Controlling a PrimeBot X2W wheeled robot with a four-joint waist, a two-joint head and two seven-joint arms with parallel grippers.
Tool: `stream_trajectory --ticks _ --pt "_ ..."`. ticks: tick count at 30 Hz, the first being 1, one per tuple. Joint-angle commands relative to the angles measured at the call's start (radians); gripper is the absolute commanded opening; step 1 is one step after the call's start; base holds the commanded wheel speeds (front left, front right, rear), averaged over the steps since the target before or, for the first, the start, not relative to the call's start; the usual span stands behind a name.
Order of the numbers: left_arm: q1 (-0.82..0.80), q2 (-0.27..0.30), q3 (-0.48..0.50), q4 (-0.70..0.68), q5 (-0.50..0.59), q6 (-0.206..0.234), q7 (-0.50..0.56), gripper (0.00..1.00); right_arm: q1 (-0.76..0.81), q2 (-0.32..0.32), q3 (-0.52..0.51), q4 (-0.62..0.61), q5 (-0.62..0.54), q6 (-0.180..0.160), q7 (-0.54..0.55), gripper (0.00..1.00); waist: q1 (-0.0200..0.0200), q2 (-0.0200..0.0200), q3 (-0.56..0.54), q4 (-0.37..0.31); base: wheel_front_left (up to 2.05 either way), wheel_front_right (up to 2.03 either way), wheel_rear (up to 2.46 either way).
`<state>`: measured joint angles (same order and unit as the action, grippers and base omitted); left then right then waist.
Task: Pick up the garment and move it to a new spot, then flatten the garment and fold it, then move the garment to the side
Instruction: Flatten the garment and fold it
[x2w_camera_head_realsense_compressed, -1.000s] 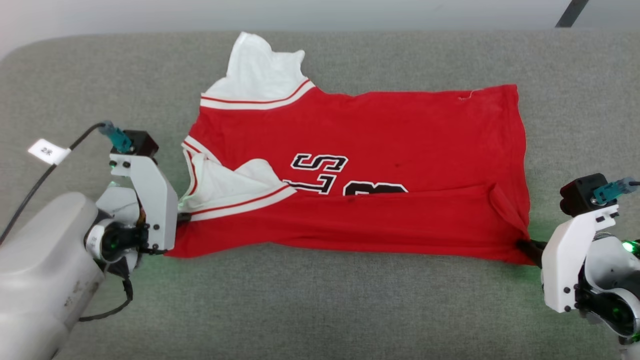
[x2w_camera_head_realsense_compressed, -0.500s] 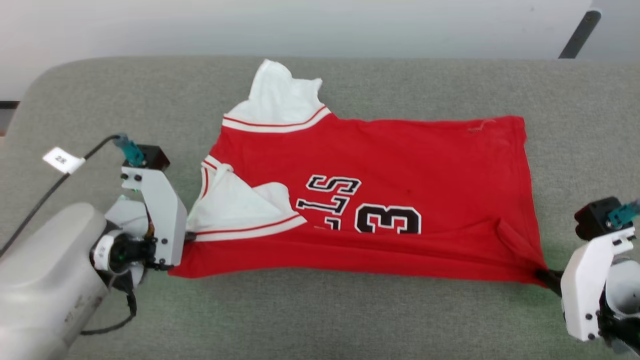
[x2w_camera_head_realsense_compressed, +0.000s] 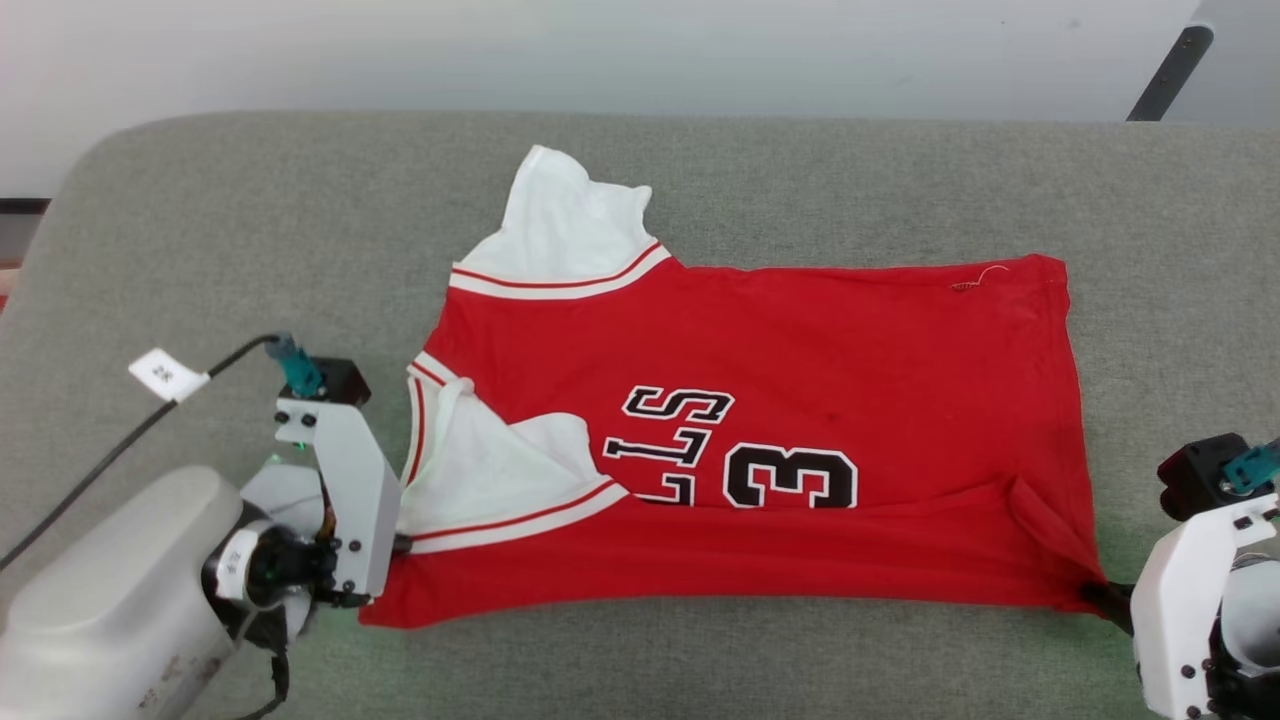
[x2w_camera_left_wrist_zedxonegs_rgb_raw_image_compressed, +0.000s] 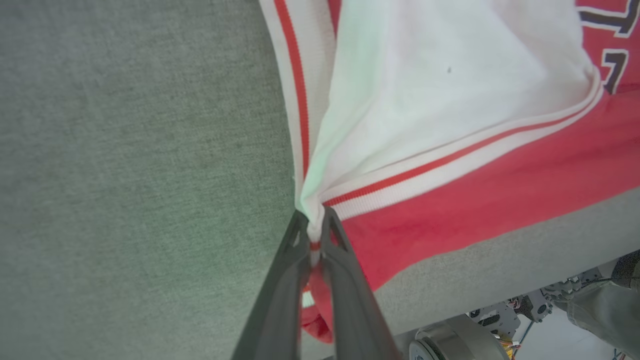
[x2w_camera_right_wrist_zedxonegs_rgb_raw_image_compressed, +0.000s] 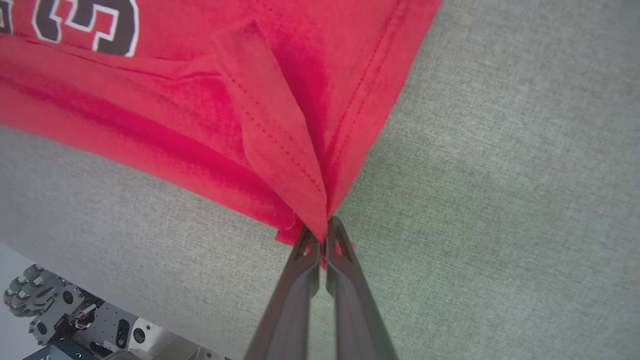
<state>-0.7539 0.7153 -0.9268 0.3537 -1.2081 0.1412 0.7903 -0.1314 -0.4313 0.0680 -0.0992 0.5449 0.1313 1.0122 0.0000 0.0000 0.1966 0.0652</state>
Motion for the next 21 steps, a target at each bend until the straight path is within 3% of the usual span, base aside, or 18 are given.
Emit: stream_trajectory --ticks 1,5,6,7,8,9,10,11,12,13,15,21 --pt "0.017 0.003 0.0 0.004 -0.012 0.01 -0.001 0.0 0.006 0.005 0.001 0.006 -0.007 -0.001 -0.006 0.0 0.0 0.0 0.001 -0.002 0.0 0.0 0.0" --pt "0.032 -0.003 0.004 0.016 -0.015 0.015 -0.013 0.0 -0.012 0.014 0.017 0.019 -0.012 -0.001 -0.02 0.0 0.0 0.0 0.002 -0.007 0.0 0.0 0.0" --pt "0.033 -0.004 0.007 0.017 -0.015 0.01 -0.022 0.15 -0.016 0.015 0.021 0.021 -0.013 -0.001 -0.025 0.09 0.0 0.0 0.003 -0.007 0.0 0.0 0.0" --pt "0.035 -0.006 0.009 0.02 -0.015 0.01 -0.028 0.25 -0.02 0.015 0.023 0.021 -0.014 -0.001 -0.032 0.27 0.0 0.0 0.002 -0.007 0.0 0.0 0.0" --pt "0.037 -0.008 0.009 0.023 -0.015 0.008 -0.031 0.32 -0.022 0.016 0.025 0.023 -0.013 -0.001 -0.038 0.27 0.0 0.0 0.002 -0.007 0.0 0.0 0.0" --pt "0.035 -0.008 0.009 0.023 -0.011 0.004 -0.038 0.43 -0.023 0.016 0.026 0.025 -0.013 -0.001 -0.042 0.4 0.0 0.0 0.001 -0.007 0.0 0.0 0.0" --pt "0.034 -0.008 0.011 0.024 -0.009 0.003 -0.04 0.67 -0.025 0.015 0.027 0.023 -0.016 -0.001 -0.047 0.55 0.0 0.0 0.001 -0.007 0.0 0.0 0.0" --pt "0.031 -0.008 0.012 0.023 -0.009 0.001 -0.044 0.75 -0.026 0.015 0.023 0.022 -0.019 -0.001 -0.052 0.72 0.0 0.0 0.0 -0.007 0.0 0.0 0.0" --pt "0.028 -0.008 0.016 0.02 -0.01 -0.001 -0.05 0.91 -0.028 0.016 0.021 0.02 -0.021 -0.001 -0.055 0.77 0.0 0.0 0.0 -0.006 0.0 0.0 0.0" --pt "0.024 -0.005 0.02 0.018 -0.007 -0.001 -0.057 1.0 -0.031 0.016 0.019 0.014 -0.021 -0.001 -0.059 0.85 0.0 0.0 0.0 -0.005 0.0 0.0 0.0" --pt "0.021 0.0 0.024 0.014 -0.004 -0.002 -0.069 1.0 -0.031 0.019 0.008 0.007 -0.024 -0.001 -0.067 0.99 0.0 0.0 -0.001 -0.005 0.0 0.0 0.0" --pt "0.008 0.021 0.046 -0.021 0.001 -0.011 -0.103 1.0 -0.011 0.027 -0.018 -0.04 -0.036 -0.001 -0.1 1.0 0.0 0.0 -0.005 -0.005 0.0 0.0 0.0"
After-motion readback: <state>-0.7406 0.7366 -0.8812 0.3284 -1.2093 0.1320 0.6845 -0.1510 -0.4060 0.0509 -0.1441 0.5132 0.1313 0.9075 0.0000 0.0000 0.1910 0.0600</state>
